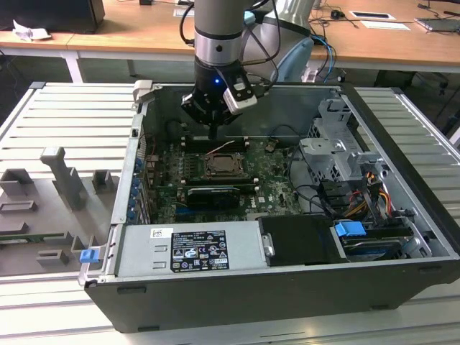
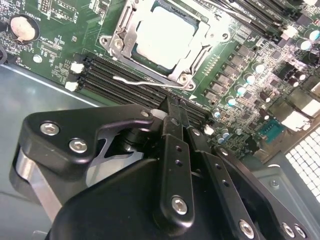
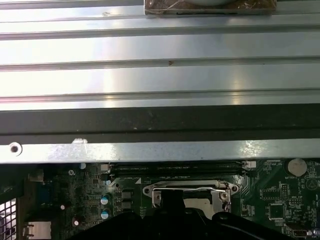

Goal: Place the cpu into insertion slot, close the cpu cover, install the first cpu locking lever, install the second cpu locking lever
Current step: 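Install the first cpu locking lever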

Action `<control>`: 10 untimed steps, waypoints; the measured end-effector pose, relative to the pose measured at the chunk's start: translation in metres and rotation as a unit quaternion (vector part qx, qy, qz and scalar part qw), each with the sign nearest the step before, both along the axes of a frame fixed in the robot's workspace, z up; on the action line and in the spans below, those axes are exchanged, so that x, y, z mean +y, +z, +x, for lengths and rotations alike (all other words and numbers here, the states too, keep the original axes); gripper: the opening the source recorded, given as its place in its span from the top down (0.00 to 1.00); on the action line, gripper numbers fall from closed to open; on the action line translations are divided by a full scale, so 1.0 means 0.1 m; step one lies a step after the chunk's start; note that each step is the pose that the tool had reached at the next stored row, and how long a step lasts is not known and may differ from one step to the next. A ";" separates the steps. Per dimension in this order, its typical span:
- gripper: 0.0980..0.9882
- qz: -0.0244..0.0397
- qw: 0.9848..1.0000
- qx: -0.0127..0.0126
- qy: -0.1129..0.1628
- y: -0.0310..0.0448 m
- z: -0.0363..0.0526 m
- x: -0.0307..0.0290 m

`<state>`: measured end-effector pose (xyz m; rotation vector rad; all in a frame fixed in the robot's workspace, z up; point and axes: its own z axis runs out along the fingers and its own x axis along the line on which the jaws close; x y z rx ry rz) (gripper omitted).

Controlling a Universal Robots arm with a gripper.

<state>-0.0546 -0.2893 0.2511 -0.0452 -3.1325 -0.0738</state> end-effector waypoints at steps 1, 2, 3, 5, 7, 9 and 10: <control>0.99 0.000 1.000 0.000 0.000 -0.011 0.000 -0.001; 0.99 0.000 1.000 -0.001 0.000 -0.019 0.000 -0.001; 0.99 0.000 1.000 -0.001 0.000 -0.026 0.001 -0.003; 0.99 -0.001 1.000 -0.002 0.000 -0.035 0.001 -0.003; 0.99 0.000 1.000 -0.003 0.000 -0.047 0.005 -0.003; 0.99 0.000 1.000 -0.003 0.000 -0.061 0.022 -0.003; 0.99 -0.001 1.000 -0.003 0.001 -0.074 0.032 -0.003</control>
